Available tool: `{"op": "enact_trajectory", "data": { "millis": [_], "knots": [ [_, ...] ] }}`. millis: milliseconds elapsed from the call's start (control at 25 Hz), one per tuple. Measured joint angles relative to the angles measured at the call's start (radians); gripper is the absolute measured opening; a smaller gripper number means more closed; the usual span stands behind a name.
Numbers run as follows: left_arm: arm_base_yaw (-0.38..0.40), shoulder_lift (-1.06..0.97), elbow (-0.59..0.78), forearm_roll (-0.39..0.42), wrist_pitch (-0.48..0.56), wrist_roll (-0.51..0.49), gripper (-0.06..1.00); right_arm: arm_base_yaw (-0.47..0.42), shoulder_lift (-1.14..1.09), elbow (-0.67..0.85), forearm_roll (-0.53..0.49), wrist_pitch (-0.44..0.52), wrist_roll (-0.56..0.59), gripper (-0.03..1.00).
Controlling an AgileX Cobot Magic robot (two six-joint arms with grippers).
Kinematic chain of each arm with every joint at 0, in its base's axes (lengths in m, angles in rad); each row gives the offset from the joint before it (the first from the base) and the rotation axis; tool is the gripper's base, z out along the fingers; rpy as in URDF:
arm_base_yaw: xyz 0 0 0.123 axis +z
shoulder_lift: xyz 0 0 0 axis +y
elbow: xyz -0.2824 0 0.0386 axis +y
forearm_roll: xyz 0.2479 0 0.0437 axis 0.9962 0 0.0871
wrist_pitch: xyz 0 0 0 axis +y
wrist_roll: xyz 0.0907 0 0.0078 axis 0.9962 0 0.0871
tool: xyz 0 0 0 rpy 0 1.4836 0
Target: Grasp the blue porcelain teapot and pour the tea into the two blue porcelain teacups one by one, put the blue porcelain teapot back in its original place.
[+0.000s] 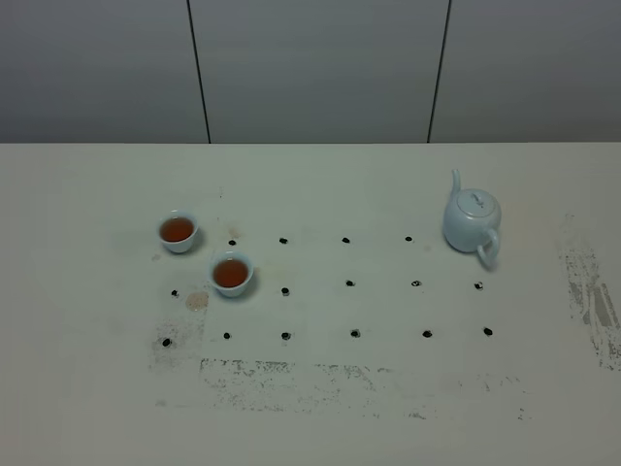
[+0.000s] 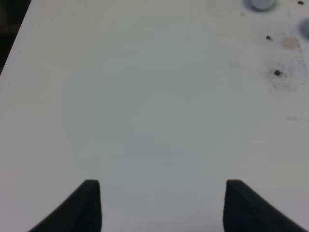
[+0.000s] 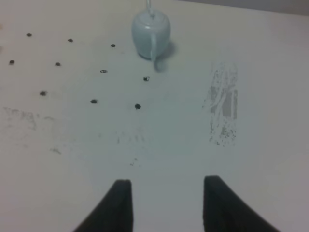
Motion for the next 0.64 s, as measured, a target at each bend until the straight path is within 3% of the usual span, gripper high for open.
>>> {"op": "enact_trajectory", "data": {
  "millis": [640],
  "knots": [
    [0.000,0.000,0.000,0.000,0.000,0.000,0.52,0.000,0.000,0.000,0.000,0.001,0.003,0.33]
  ]
}}
